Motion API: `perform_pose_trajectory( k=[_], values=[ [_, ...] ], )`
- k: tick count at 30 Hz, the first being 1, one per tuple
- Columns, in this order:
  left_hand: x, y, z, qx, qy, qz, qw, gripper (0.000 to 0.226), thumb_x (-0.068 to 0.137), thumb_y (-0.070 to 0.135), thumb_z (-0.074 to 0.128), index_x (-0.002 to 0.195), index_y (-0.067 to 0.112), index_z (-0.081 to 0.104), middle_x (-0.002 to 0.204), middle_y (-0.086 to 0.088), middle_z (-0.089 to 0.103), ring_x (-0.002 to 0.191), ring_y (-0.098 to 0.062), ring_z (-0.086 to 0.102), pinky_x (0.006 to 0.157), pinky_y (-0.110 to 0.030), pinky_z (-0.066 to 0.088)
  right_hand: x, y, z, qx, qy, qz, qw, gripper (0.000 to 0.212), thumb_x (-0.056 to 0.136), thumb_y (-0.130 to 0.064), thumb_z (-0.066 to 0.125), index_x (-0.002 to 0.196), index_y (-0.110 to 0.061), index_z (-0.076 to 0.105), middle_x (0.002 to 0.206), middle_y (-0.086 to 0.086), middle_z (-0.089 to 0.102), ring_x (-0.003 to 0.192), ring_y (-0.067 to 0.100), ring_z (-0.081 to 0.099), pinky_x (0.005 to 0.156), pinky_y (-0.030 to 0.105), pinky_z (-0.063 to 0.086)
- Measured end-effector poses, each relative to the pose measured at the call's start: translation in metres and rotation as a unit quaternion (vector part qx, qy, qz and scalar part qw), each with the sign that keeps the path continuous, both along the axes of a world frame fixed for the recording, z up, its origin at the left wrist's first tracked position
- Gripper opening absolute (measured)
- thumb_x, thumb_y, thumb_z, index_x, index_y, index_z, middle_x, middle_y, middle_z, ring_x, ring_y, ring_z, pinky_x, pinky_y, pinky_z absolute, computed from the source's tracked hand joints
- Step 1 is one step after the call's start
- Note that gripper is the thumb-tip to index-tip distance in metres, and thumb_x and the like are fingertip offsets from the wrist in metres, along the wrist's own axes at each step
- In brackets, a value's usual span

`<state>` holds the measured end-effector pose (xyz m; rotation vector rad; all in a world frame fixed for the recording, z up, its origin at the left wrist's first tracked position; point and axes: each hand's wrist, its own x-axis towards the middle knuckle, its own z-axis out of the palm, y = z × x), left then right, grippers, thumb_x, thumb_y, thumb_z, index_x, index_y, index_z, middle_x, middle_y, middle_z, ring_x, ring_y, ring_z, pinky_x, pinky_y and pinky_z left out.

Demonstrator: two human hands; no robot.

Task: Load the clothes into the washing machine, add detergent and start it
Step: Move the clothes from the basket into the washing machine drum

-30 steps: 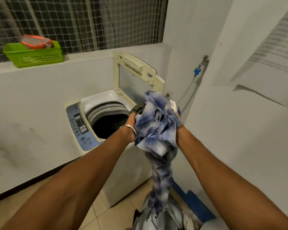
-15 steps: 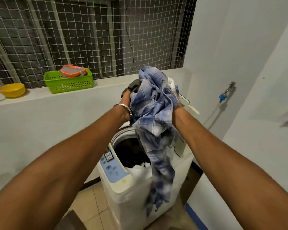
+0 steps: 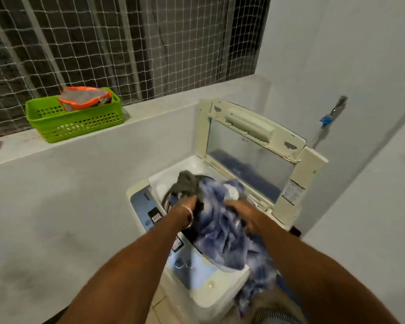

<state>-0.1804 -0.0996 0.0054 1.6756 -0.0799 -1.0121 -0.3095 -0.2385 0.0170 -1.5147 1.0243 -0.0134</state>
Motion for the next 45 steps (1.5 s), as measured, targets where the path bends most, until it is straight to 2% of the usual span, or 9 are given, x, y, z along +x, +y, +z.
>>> perform_pose_trajectory(
  k=[5, 11, 15, 21, 31, 34, 37, 41, 45],
  values=[
    [-0.007, -0.004, -0.022, 0.084, 0.011, -0.044, 0.995, 0.043, 0.098, 0.028, 0.051, 0.127, -0.002, 0.054, 0.102, -0.006, 0.054, 0.092, -0.029, 0.055, 0.075, -0.036, 0.044, 0.001, 0.009, -0.033, -0.072, 0.131, 0.054, 0.987, 0.045, 0.095, -0.03, 0.059, 0.116, 0.01, 0.062, 0.109, 0.025, 0.065, 0.108, 0.036, 0.063, 0.084, 0.039, 0.049],
    [0.012, -0.009, -0.023, 0.075, 0.009, -0.015, 0.997, 0.045, 0.088, 0.034, 0.063, 0.12, 0.004, 0.059, 0.108, -0.013, 0.057, 0.096, -0.03, 0.055, 0.075, -0.035, 0.044, -0.011, -0.002, -0.027, -0.216, 0.183, 0.175, 0.943, 0.027, 0.092, -0.034, 0.059, 0.082, -0.009, 0.06, 0.093, 0.014, 0.061, 0.092, 0.023, 0.059, 0.084, 0.034, 0.044],
    [0.0, -0.011, -0.027, 0.091, -0.05, -0.106, 0.989, 0.04, 0.095, 0.023, 0.054, 0.129, 0.002, 0.055, 0.118, -0.008, 0.058, 0.116, -0.029, 0.056, 0.078, -0.03, 0.045, -0.045, -0.006, -0.04, -0.281, 0.279, 0.27, 0.877, 0.065, 0.074, -0.05, 0.072, 0.124, -0.012, 0.055, 0.121, 0.01, 0.062, 0.111, 0.029, 0.059, 0.096, 0.038, 0.048],
    [-0.053, -0.015, -0.048, 0.117, -0.097, -0.278, 0.949, 0.035, 0.093, 0.024, 0.056, 0.12, 0.003, 0.061, 0.069, 0.004, 0.052, 0.058, -0.009, 0.049, 0.057, -0.02, 0.044, -0.064, 0.005, -0.07, -0.357, 0.337, 0.394, 0.777, 0.067, 0.078, -0.057, 0.06, 0.13, -0.015, 0.052, 0.126, 0.012, 0.058, 0.118, 0.032, 0.056, 0.097, 0.038, 0.046],
    [-0.068, -0.01, -0.04, 0.012, 0.027, -0.26, 0.965, 0.069, 0.067, 0.052, 0.08, 0.126, 0.036, 0.047, 0.098, -0.005, 0.073, 0.079, -0.025, 0.073, 0.061, -0.03, 0.057, 0.034, -0.025, -0.002, -0.08, 0.093, -0.001, 0.992, 0.017, 0.083, -0.009, 0.06, 0.069, -0.003, 0.056, 0.059, 0.012, 0.059, 0.054, 0.027, 0.06, 0.052, 0.031, 0.052],
    [-0.061, -0.016, -0.015, -0.011, 0.065, -0.287, 0.956, 0.046, 0.076, 0.05, 0.074, 0.116, 0.04, 0.054, 0.12, -0.003, 0.066, 0.093, -0.027, 0.069, 0.078, -0.036, 0.058, 0.082, -0.042, 0.01, 0.04, -0.025, -0.128, 0.991, 0.022, 0.087, 0.004, 0.054, 0.066, 0.0, 0.049, 0.046, 0.012, 0.048, 0.034, 0.017, 0.052, 0.04, 0.023, 0.046],
    [-0.052, -0.033, 0.007, -0.053, 0.091, -0.227, 0.968, 0.038, 0.087, 0.035, 0.068, 0.121, 0.022, 0.055, 0.112, -0.008, 0.067, 0.081, -0.024, 0.071, 0.058, -0.029, 0.059, 0.117, -0.045, 0.036, 0.109, -0.115, -0.171, 0.972, 0.017, 0.098, 0.001, 0.04, 0.083, -0.001, 0.047, 0.062, 0.01, 0.046, 0.048, 0.013, 0.048, 0.033, 0.016, 0.042],
    [-0.023, -0.061, 0.014, -0.04, 0.055, -0.03, 0.997, 0.014, 0.089, 0.003, 0.054, 0.078, 0.011, 0.056, 0.07, -0.011, 0.063, 0.067, -0.027, 0.065, 0.049, -0.027, 0.056, 0.136, -0.049, 0.038, -0.003, -0.12, -0.18, 0.976, 0.024, 0.092, -0.008, 0.053, 0.073, 0.007, 0.059, 0.049, 0.009, 0.058, 0.046, 0.019, 0.056, 0.047, 0.028, 0.05],
    [0.012, -0.066, -0.004, 0.079, -0.178, 0.077, 0.978, 0.012, 0.091, 0.016, 0.052, 0.097, 0.013, 0.063, 0.098, -0.015, 0.068, 0.096, -0.034, 0.067, 0.077, -0.034, 0.054, 0.121, -0.054, 0.003, -0.124, -0.117, -0.148, 0.974, 0.014, 0.09, -0.013, 0.058, 0.079, -0.004, 0.056, 0.071, 0.014, 0.061, 0.068, 0.029, 0.064, 0.053, 0.033, 0.055]
  ],
)
